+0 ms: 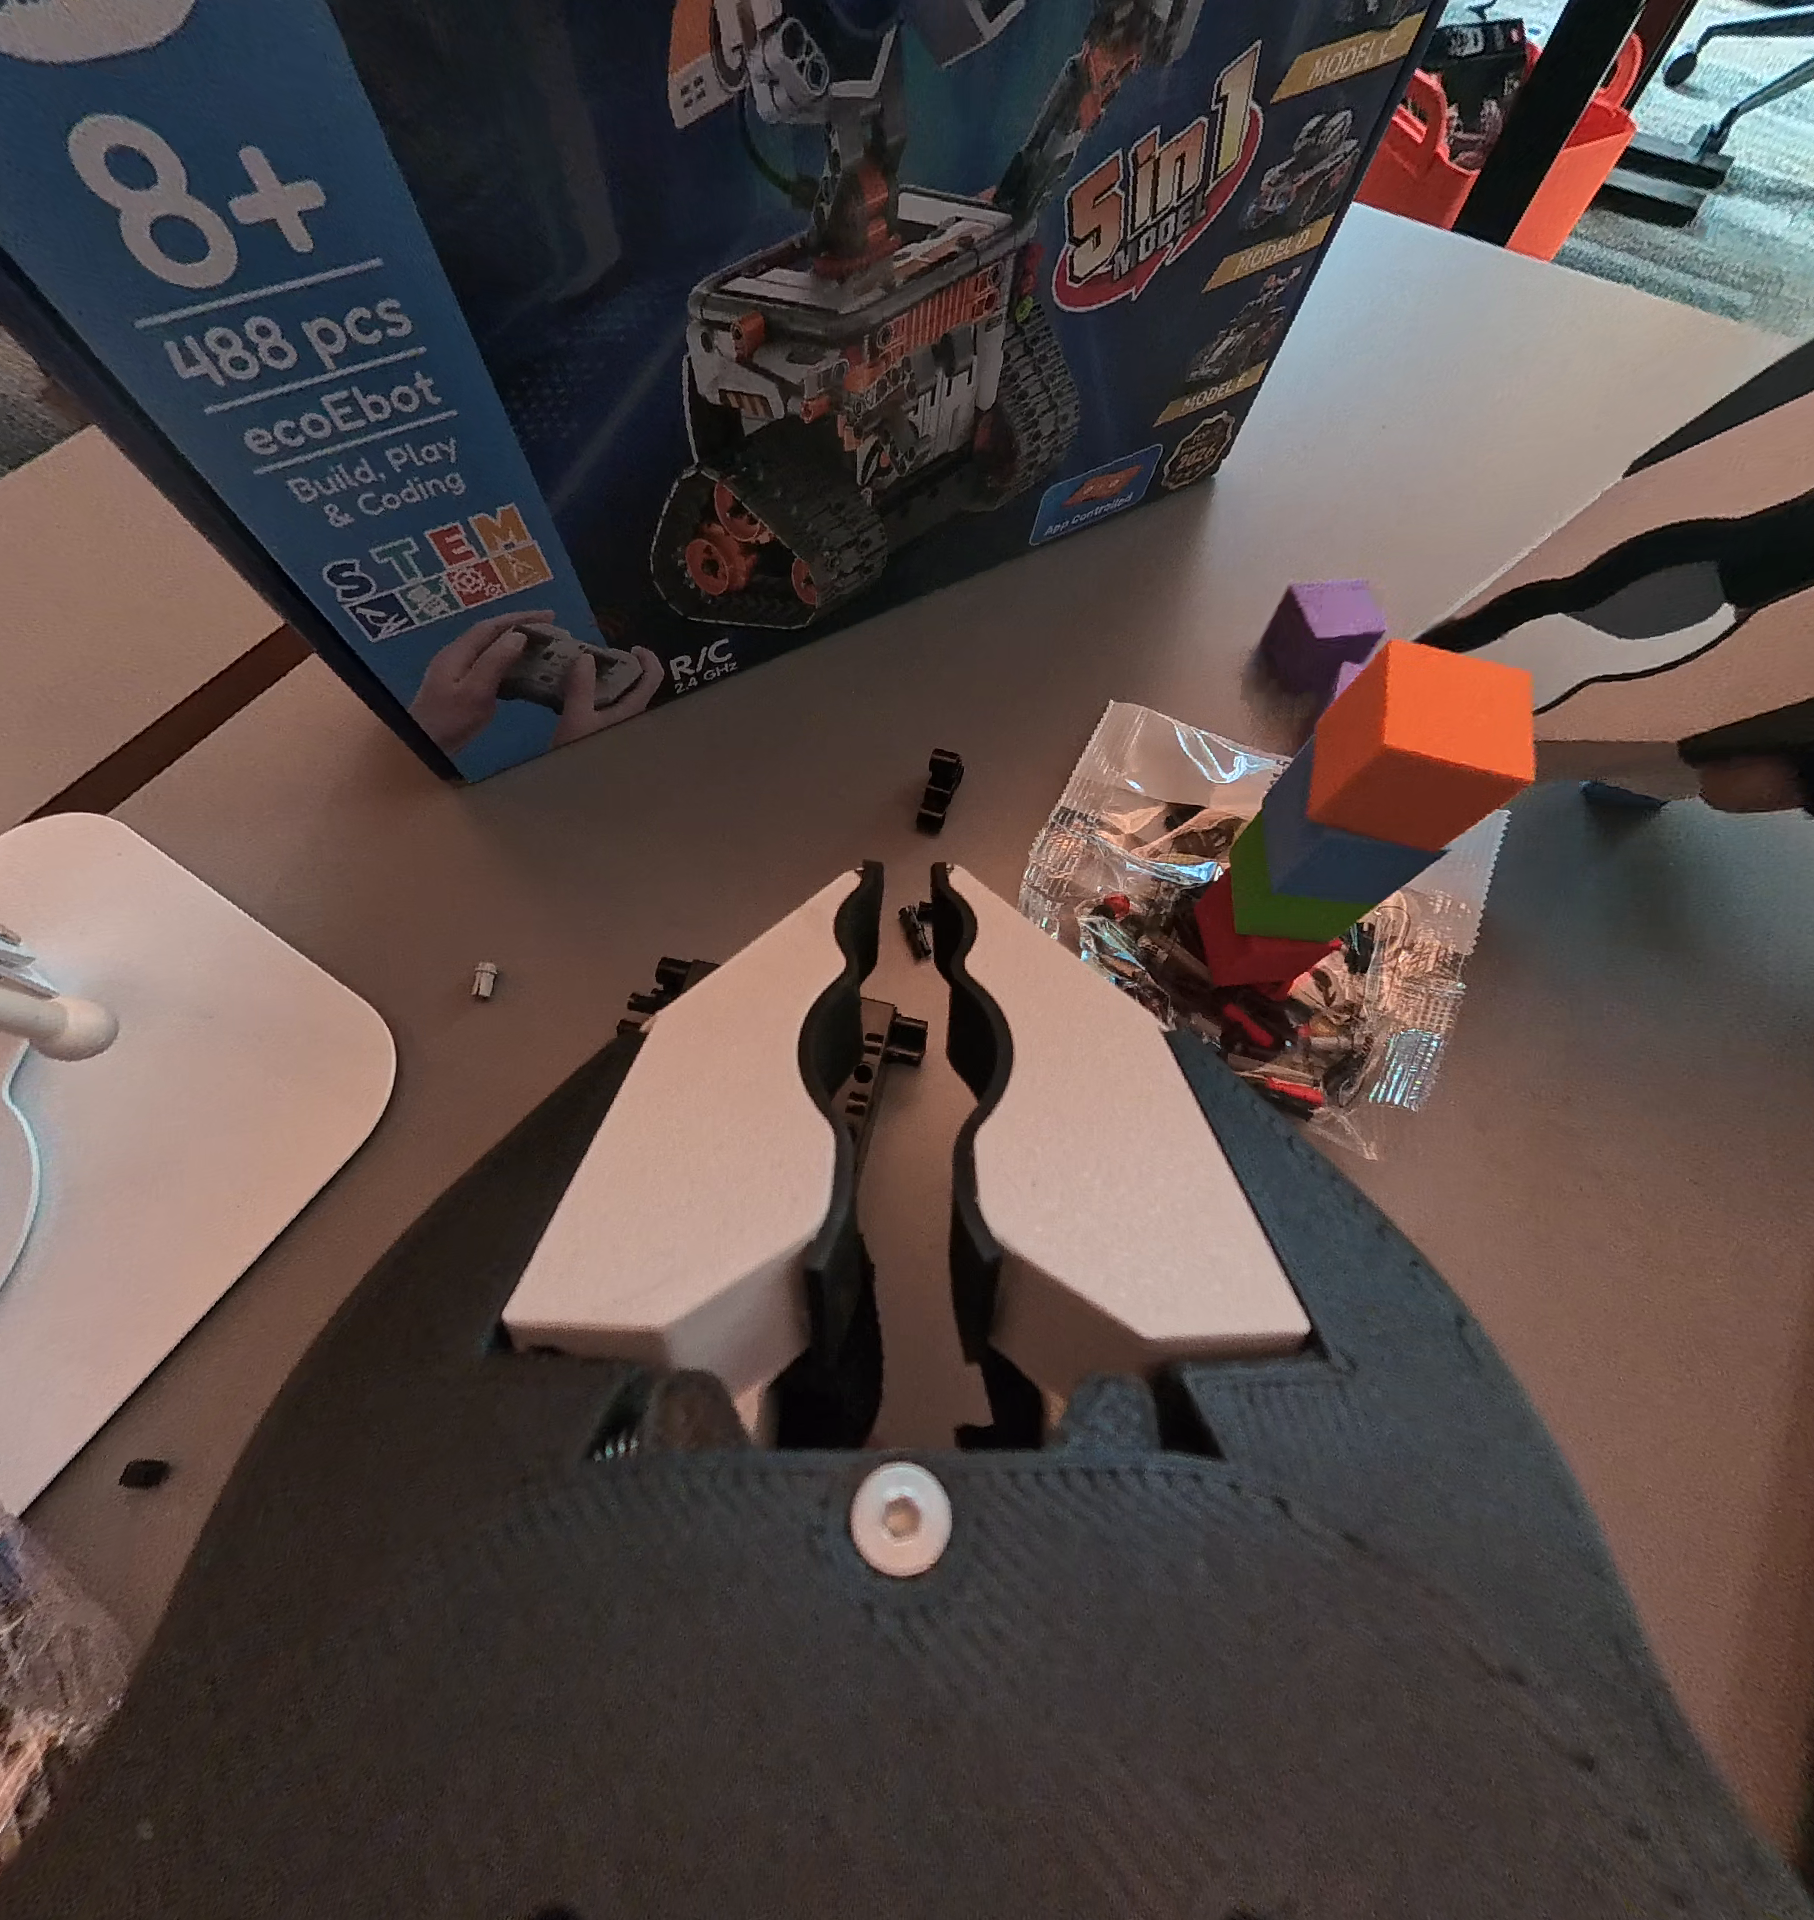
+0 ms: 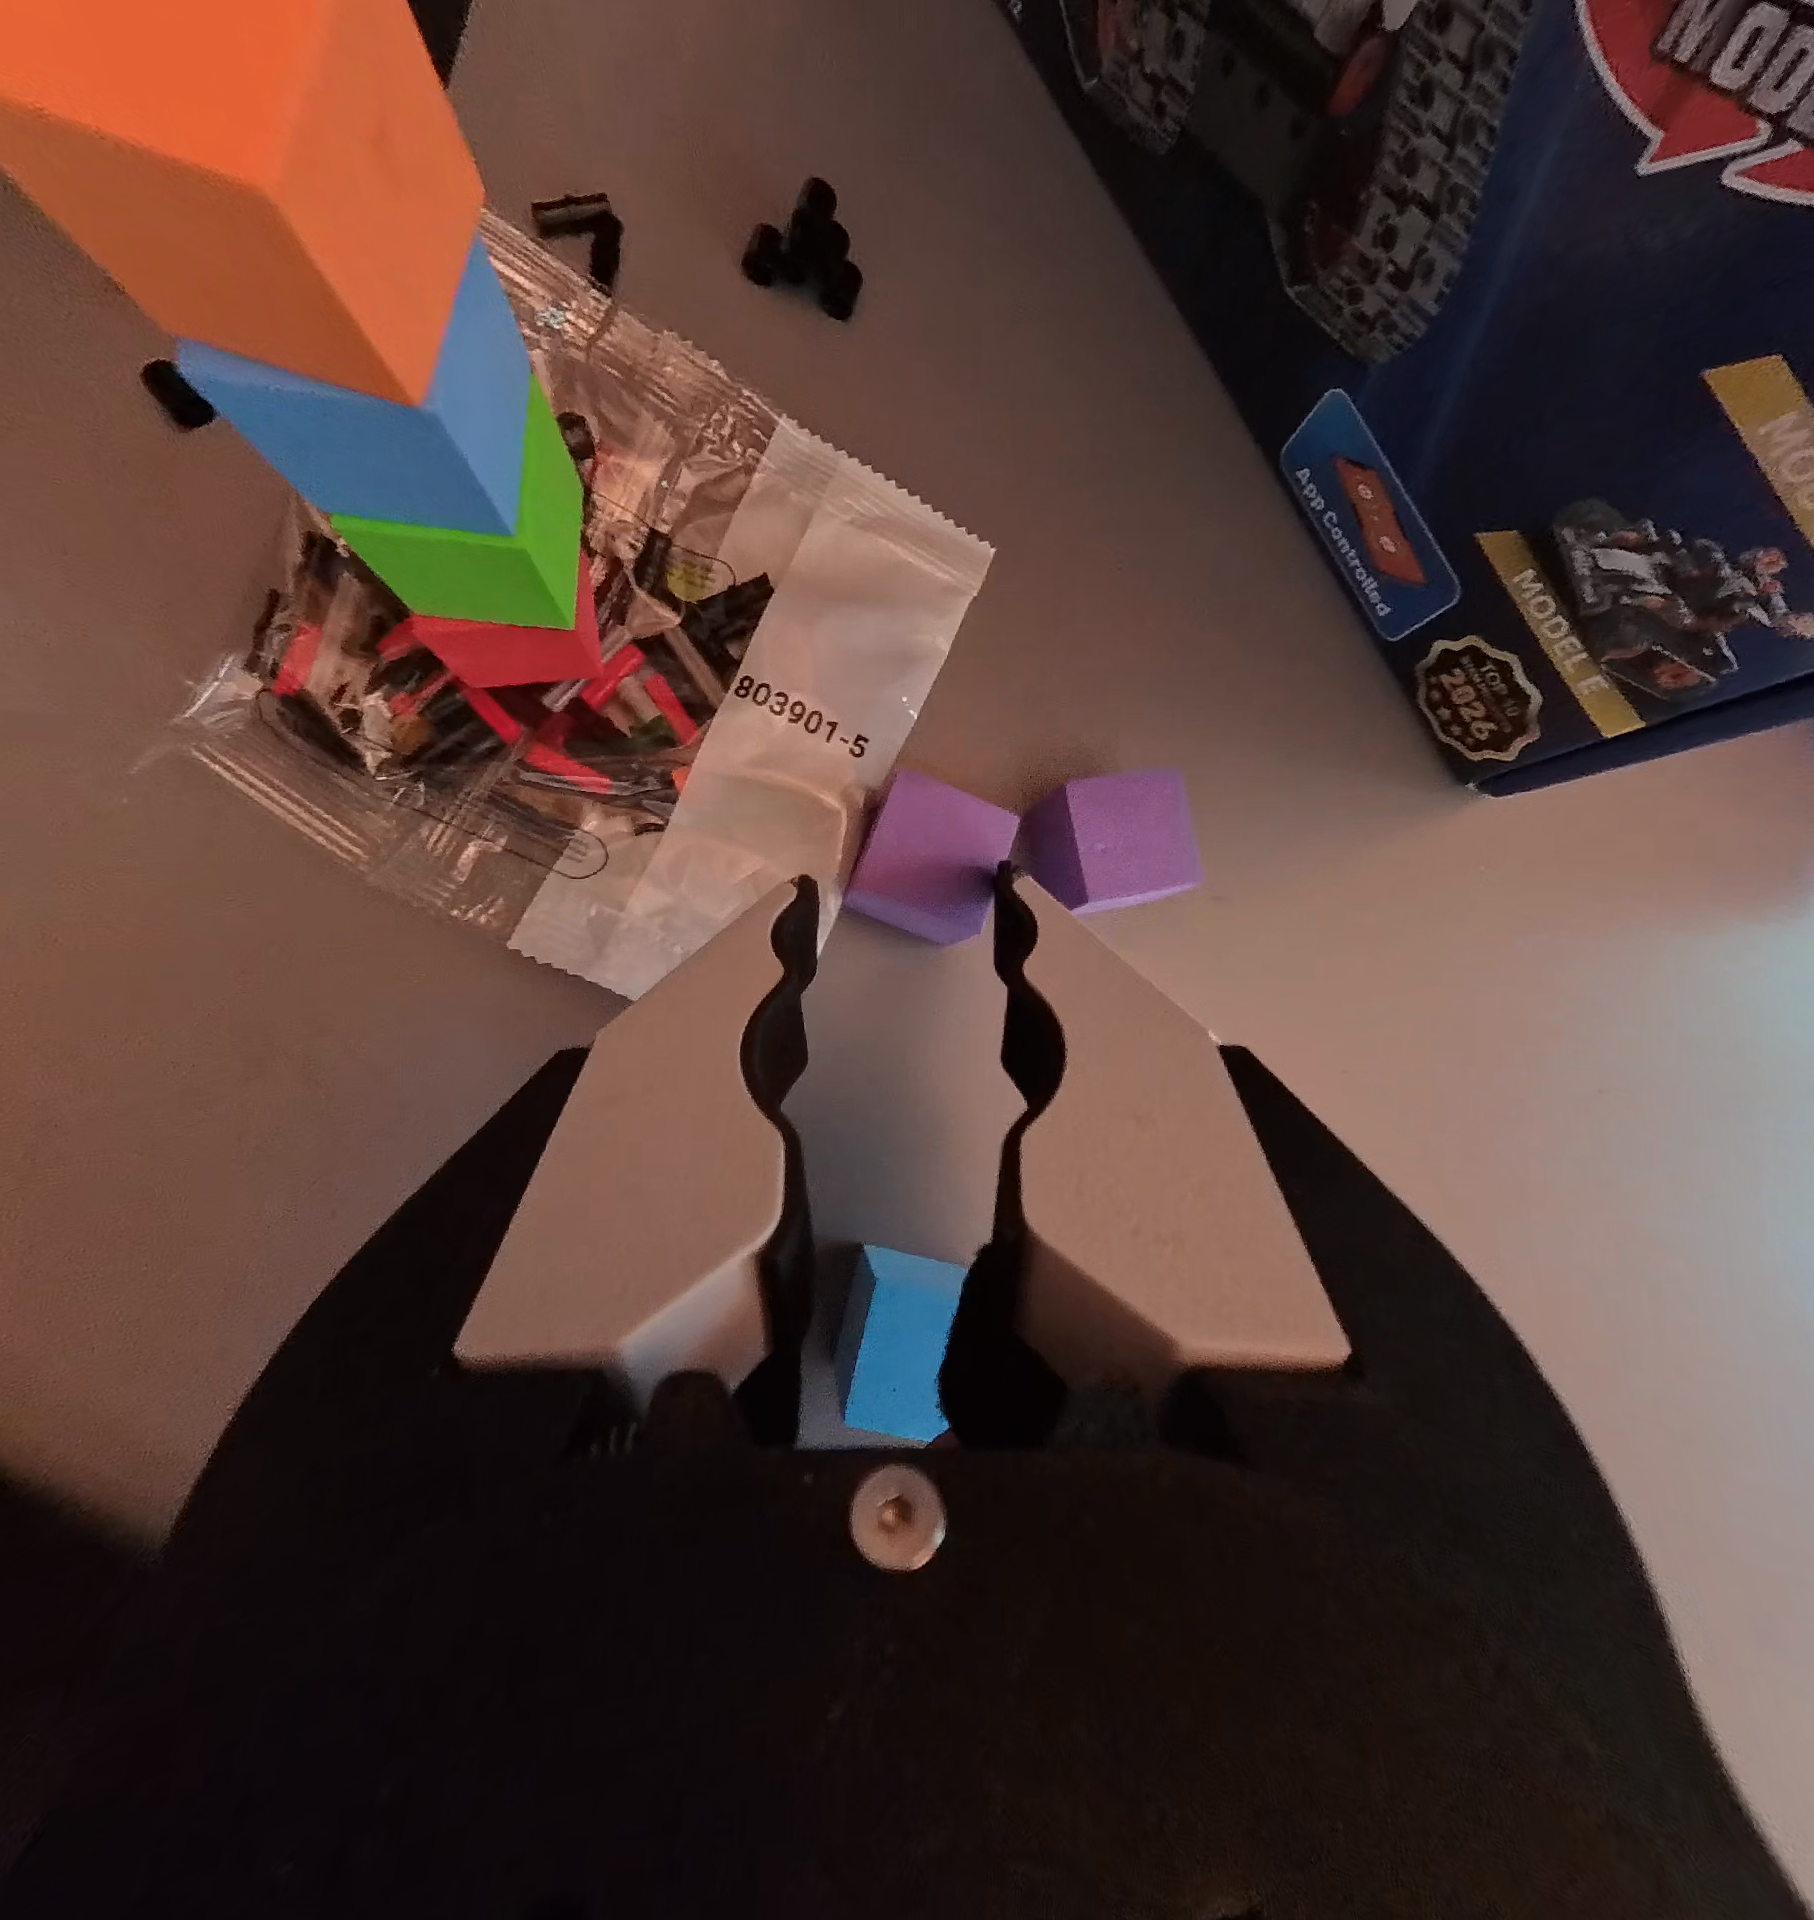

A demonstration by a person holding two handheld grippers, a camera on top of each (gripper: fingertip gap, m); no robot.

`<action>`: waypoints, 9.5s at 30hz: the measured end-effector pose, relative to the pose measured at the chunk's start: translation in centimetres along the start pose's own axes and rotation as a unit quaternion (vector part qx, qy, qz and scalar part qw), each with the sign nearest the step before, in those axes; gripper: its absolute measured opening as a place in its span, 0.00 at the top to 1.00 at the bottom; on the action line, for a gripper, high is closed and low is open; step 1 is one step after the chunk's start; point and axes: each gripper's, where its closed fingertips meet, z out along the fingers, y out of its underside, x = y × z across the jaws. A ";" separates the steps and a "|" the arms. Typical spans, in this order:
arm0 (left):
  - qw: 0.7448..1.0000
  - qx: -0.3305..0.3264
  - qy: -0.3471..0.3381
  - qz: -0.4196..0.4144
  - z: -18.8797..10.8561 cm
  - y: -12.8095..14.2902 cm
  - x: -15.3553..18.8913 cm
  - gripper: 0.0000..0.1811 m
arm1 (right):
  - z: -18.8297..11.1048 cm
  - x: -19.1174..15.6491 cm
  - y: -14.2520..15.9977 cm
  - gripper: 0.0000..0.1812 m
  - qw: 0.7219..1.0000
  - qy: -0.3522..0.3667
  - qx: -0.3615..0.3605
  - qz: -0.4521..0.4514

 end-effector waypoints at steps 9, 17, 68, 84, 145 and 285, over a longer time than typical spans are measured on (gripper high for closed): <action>1.000 -0.002 0.000 0.002 0.1 0.1 0.1 0.96 | 1.2 0.1 0.4 0.85 1.000 -0.003 0.008 0.030; 1.000 -0.003 0.000 0.001 0.2 0.1 0.0 0.96 | -2.9 1.1 -2.5 0.86 0.997 0.006 0.066 0.034; 1.000 -0.008 -0.001 0.003 0.4 0.4 -0.1 0.96 | 0.9 4.4 -0.4 0.87 1.000 -0.012 0.006 0.008; 1.000 -0.005 0.000 0.000 0.3 0.2 -0.2 0.96 | -1.2 3.7 -2.1 0.85 0.999 -0.013 0.040 -0.001; 1.000 -0.014 -0.001 0.005 0.5 0.6 0.1 0.95 | -5.3 0.6 6.6 0.86 0.999 0.010 -0.019 0.047; 0.987 -0.087 0.088 0.105 3.8 3.6 6.8 0.88 | -1.9 -6.0 -4.3 0.76 0.995 0.002 0.077 -0.069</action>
